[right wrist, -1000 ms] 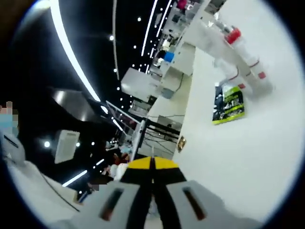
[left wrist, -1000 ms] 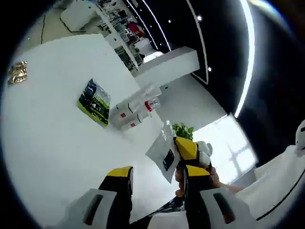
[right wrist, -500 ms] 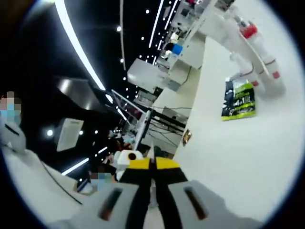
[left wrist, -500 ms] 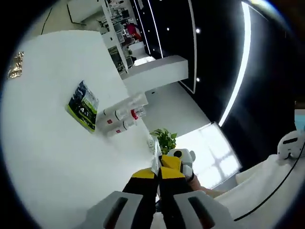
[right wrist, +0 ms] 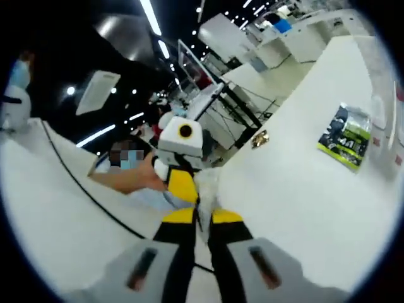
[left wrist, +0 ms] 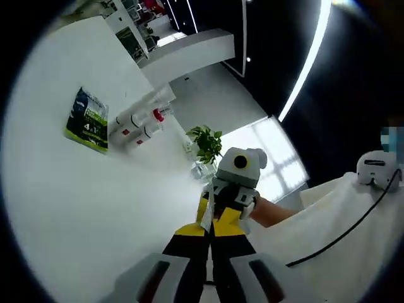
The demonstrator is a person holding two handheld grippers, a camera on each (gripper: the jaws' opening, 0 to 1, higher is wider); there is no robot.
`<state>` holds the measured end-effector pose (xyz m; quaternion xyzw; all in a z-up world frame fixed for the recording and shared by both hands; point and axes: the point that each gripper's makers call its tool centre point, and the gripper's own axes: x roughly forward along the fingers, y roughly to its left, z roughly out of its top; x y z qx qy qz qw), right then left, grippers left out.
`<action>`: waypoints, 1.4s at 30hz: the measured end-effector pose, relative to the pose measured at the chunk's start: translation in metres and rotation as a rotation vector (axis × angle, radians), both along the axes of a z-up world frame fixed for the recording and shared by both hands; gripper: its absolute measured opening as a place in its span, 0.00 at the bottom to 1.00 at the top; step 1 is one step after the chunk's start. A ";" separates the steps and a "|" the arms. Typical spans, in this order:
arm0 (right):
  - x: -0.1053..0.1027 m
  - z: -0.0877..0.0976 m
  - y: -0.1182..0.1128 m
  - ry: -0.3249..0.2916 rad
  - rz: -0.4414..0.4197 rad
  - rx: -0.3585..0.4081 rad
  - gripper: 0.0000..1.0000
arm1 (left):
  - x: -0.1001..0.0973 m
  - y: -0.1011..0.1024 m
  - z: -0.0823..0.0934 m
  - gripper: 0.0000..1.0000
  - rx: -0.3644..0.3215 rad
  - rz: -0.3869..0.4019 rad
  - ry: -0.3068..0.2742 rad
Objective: Arrange the skincare products in the storage area until every visible bottle or jar stands upright without overlapping.
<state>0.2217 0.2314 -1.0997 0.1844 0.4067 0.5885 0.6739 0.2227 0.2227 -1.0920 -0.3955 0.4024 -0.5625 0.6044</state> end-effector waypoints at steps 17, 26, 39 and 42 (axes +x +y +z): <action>-0.021 -0.001 -0.002 0.106 0.067 -0.003 0.01 | -0.024 0.008 -0.005 0.00 0.032 -0.063 -0.019; 0.016 0.019 -0.006 0.198 -0.156 0.185 0.00 | -0.002 0.019 -0.005 0.06 -0.058 0.175 0.007; 0.025 0.019 -0.003 0.255 -0.238 0.248 0.00 | 0.003 0.013 0.000 0.01 -0.128 0.242 0.067; 0.024 0.017 -0.001 0.246 -0.238 0.241 0.00 | 0.002 0.014 -0.001 0.00 -0.121 0.244 0.071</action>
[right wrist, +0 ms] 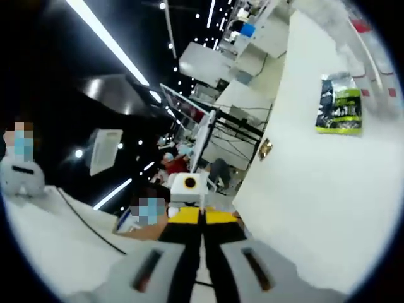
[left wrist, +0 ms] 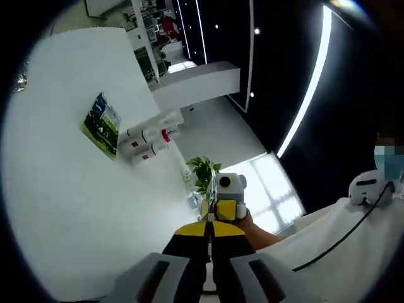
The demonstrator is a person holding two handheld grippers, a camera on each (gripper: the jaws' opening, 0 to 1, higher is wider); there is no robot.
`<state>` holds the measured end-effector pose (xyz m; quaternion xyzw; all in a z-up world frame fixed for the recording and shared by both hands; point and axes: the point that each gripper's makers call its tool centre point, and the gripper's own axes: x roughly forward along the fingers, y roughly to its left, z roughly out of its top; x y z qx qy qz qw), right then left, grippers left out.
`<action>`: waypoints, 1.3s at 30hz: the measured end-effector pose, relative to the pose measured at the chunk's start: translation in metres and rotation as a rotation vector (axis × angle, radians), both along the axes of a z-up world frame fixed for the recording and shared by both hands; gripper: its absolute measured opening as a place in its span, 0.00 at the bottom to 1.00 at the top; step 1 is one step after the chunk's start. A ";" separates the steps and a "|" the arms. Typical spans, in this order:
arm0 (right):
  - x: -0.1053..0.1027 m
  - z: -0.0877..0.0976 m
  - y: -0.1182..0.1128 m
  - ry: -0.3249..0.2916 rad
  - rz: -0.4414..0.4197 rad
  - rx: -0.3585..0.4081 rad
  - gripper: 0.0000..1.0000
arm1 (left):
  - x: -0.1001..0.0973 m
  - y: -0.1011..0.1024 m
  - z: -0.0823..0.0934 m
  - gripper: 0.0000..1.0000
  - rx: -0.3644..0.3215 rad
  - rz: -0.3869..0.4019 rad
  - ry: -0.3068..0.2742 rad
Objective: Arrange the skincare products in the storage area until every visible bottle or jar stands upright without overlapping.
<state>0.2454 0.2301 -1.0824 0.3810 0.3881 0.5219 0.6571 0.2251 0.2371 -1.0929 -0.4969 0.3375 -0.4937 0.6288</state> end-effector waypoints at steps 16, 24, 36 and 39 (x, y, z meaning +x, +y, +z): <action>0.008 -0.022 -0.020 -0.026 -0.090 -0.090 0.14 | 0.020 0.021 -0.020 0.00 0.058 0.071 0.036; 0.006 -0.036 -0.038 -0.014 -0.125 -0.153 0.16 | 0.047 0.031 -0.050 0.00 0.225 0.064 0.065; 0.018 -0.049 -0.041 0.023 -0.132 -0.202 0.18 | 0.105 0.056 -0.065 0.00 0.292 0.155 0.101; 0.024 -0.050 -0.043 0.032 -0.153 -0.196 0.18 | 0.121 0.062 -0.074 0.00 0.328 0.155 0.124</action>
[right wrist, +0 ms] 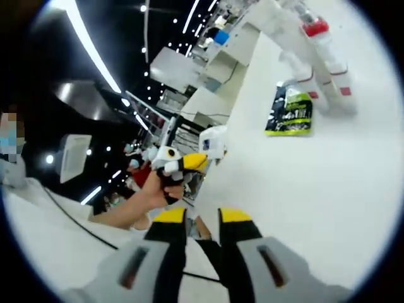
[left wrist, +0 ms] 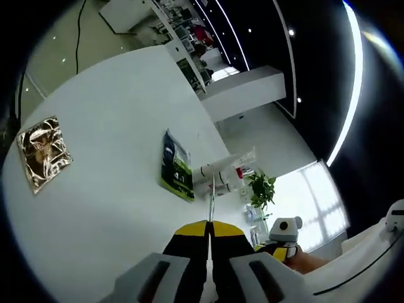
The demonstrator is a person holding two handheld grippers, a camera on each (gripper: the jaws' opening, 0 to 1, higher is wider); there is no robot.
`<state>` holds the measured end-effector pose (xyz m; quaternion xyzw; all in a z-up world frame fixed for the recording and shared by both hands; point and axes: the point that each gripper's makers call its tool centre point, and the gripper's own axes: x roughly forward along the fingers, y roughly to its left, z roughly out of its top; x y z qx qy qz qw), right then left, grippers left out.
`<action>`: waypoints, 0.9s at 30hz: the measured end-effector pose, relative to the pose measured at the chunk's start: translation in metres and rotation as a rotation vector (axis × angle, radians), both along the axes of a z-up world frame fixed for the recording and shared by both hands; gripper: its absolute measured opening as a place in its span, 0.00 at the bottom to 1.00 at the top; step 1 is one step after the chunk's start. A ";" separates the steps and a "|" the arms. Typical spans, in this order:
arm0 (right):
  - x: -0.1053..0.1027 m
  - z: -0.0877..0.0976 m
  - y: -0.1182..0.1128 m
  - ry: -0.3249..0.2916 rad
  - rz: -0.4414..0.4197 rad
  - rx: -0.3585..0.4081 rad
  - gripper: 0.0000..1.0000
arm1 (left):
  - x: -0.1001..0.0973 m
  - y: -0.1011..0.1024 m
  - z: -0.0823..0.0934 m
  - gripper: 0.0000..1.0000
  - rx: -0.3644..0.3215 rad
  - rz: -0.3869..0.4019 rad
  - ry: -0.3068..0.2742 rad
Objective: Arrange the skincare products in the storage area until every visible bottle or jar stands upright without overlapping.
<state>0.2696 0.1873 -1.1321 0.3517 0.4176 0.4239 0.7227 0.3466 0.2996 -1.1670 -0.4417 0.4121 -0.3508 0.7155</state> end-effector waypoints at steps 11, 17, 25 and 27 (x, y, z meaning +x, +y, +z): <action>-0.014 -0.012 -0.026 0.060 -0.053 -0.066 0.18 | 0.059 0.001 -0.034 0.00 0.108 -0.027 0.064; -0.020 -0.016 -0.050 0.105 -0.121 -0.088 0.18 | 0.078 -0.014 -0.055 0.00 0.196 -0.103 0.100; -0.021 -0.018 -0.056 0.127 -0.151 -0.100 0.18 | 0.096 -0.014 -0.073 0.00 0.234 -0.142 0.143; -0.021 -0.017 -0.056 0.127 -0.146 -0.105 0.18 | 0.098 -0.011 -0.080 0.00 0.256 -0.161 0.160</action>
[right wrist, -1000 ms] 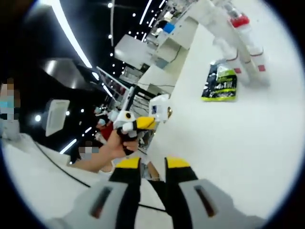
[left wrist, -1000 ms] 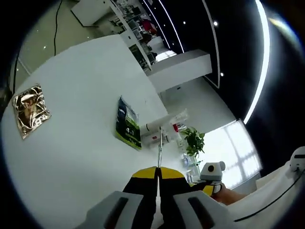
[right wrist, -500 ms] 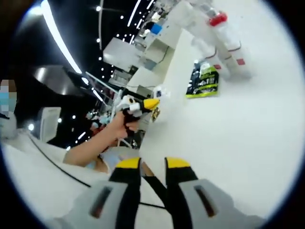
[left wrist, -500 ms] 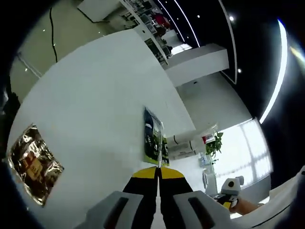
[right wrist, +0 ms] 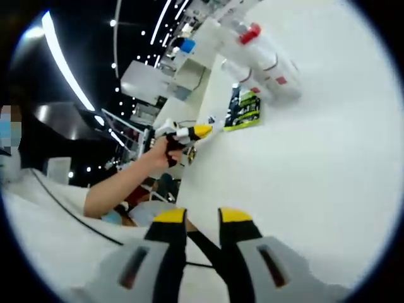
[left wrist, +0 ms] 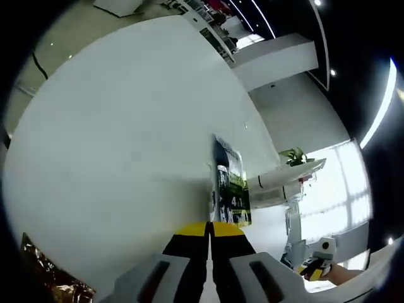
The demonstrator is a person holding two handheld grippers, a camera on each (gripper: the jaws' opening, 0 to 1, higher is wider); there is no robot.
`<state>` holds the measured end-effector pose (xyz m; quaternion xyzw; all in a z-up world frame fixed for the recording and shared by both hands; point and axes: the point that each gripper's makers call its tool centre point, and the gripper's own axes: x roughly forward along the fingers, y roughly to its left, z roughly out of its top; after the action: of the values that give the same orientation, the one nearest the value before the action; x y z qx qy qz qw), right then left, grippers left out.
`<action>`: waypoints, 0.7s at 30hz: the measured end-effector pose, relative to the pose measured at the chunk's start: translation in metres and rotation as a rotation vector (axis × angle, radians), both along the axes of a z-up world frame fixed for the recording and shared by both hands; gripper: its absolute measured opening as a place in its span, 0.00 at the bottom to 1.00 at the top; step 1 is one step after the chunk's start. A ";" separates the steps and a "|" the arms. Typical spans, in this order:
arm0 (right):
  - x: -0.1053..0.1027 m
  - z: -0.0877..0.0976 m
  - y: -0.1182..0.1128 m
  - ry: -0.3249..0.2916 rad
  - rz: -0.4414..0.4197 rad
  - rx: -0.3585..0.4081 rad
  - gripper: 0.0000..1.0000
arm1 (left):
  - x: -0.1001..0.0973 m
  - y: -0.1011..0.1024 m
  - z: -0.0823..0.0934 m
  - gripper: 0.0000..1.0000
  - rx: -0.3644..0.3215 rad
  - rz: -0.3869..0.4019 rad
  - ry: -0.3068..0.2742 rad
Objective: Arrange the skincare products in the storage area until every visible bottle or jar stands upright without overlapping.
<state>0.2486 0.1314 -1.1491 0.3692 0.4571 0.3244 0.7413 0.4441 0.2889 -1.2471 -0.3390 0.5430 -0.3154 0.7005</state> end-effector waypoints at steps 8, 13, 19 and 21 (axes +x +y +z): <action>0.000 0.000 0.001 -0.001 0.005 -0.009 0.18 | 0.001 0.011 -0.014 0.00 0.038 0.021 0.038; -0.002 0.001 0.002 -0.005 0.008 -0.012 0.18 | 0.000 0.013 -0.014 0.01 0.045 0.037 0.042; -0.006 0.000 0.003 -0.008 0.009 -0.014 0.18 | -0.009 0.001 -0.006 0.02 0.054 0.008 0.036; -0.007 0.001 0.004 -0.011 0.010 -0.015 0.18 | -0.008 0.003 -0.007 0.03 0.061 0.003 0.042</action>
<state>0.2413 0.1352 -1.1485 0.3596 0.4572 0.3268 0.7449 0.4356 0.2923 -1.2538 -0.3251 0.5665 -0.2905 0.6993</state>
